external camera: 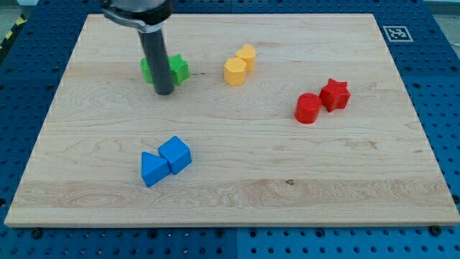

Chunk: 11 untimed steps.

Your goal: Move your arm to the right of the hexagon

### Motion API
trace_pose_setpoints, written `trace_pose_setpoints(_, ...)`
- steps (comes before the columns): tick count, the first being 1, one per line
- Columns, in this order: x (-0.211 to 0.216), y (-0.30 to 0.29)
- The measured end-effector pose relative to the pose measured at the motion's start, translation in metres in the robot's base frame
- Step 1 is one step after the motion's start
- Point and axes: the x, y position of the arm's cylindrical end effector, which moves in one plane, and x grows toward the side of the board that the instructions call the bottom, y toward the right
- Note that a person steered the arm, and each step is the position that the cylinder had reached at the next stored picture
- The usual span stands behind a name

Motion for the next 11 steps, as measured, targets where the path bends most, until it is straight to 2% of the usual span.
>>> trace_pose_setpoints(2, -0.004, 0.029)
trace_pose_setpoints(5, -0.004, 0.198)
trace_pose_setpoints(6, -0.012, 0.206)
trace_pose_setpoints(9, -0.040, 0.168)
trace_pose_setpoints(11, -0.040, 0.162)
